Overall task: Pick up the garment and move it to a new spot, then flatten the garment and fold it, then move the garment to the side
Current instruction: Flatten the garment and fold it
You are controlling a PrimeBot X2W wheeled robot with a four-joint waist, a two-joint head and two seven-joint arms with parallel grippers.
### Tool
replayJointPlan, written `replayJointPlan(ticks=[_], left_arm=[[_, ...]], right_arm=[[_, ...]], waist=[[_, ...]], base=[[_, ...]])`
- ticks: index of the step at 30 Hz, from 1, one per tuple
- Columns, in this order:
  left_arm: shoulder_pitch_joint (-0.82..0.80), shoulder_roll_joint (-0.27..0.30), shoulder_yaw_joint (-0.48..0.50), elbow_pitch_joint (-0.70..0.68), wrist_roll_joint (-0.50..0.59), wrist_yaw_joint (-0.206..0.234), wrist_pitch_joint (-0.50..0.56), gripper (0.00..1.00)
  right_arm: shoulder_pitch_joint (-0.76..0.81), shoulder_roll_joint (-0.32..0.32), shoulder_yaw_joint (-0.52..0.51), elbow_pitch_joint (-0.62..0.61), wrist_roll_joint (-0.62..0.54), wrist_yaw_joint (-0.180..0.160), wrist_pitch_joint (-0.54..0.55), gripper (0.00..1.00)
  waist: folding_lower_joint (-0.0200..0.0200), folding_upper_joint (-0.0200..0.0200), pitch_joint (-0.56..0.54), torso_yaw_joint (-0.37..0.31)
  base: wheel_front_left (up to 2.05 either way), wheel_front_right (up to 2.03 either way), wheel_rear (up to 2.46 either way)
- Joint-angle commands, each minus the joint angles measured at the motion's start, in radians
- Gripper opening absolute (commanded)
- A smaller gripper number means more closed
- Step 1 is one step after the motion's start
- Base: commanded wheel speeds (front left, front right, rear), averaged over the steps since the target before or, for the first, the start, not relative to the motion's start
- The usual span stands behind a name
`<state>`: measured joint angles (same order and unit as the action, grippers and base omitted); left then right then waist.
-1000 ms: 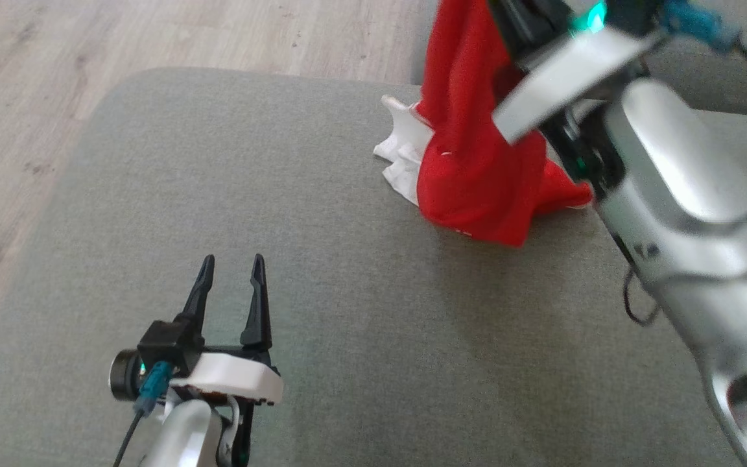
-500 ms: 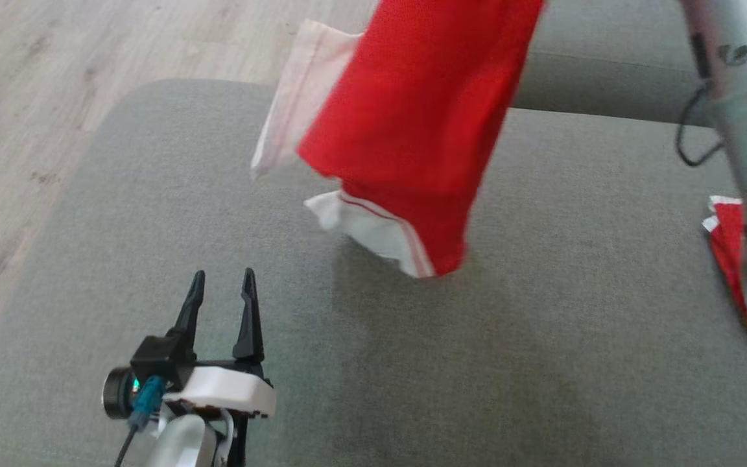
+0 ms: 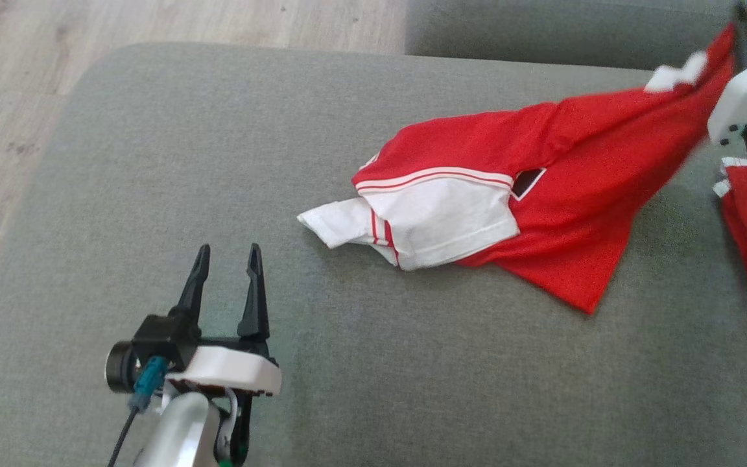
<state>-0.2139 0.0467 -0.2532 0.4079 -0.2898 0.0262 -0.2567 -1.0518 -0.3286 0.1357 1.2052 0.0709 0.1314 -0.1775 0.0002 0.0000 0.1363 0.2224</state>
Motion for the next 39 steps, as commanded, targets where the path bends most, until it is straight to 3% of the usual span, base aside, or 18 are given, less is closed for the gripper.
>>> replayJointPlan(ticks=[1,9,14,19,25,29,35,39], left_arm=[[-0.045,0.004,0.035,-0.033,-0.003,0.001,-0.005,1.00],[-0.055,0.004,0.066,-0.036,0.010,-0.002,-0.005,1.00],[-0.047,0.004,0.081,-0.047,0.012,-0.004,-0.005,1.00],[-0.037,0.004,0.078,-0.052,0.006,-0.002,-0.005,1.00],[-0.018,0.004,0.048,-0.053,-0.005,0.000,-0.005,1.00],[-0.027,0.004,0.034,-0.049,-0.009,-0.003,-0.005,1.00],[-0.042,0.004,0.020,-0.045,-0.019,-0.001,-0.005,1.00],[-0.050,0.004,0.004,-0.039,-0.031,0.002,-0.005,1.00]], right_arm=[[-0.041,0.019,-0.001,-0.036,-0.023,-0.001,-0.024,1.00],[-0.052,0.115,-0.064,-0.122,-0.065,-0.001,-0.077,1.00],[0.020,0.201,-0.090,-0.328,-0.002,-0.001,-0.084,1.00],[0.287,0.263,-0.086,-0.676,0.076,-0.001,-0.084,1.00],[0.693,0.278,-0.006,-0.936,0.143,-0.001,-0.084,1.00],[0.791,0.278,0.021,-0.970,0.107,-0.001,-0.084,1.00],[0.788,0.278,0.116,-0.980,0.031,-0.001,-0.061,1.00],[0.761,0.278,0.125,-0.921,0.076,-0.001,0.000,1.00]], waist=[[-0.0002,0.0000,0.007,-0.010],[-0.0002,0.0000,0.004,-0.065],[-0.0002,0.0000,-0.009,-0.108],[-0.0002,0.0000,-0.024,-0.135],[-0.0002,0.0000,-0.034,-0.130],[-0.0002,0.0000,-0.022,-0.110],[-0.0002,0.0000,0.004,-0.067],[-0.0002,0.0000,0.022,-0.033]], base=[[0.00,0.00,0.00],[0.00,0.00,0.00],[0.00,0.00,0.00],[0.00,0.00,0.00],[0.00,0.00,0.00],[0.00,0.00,0.00],[0.00,0.00,0.00],[0.00,0.00,0.00]])
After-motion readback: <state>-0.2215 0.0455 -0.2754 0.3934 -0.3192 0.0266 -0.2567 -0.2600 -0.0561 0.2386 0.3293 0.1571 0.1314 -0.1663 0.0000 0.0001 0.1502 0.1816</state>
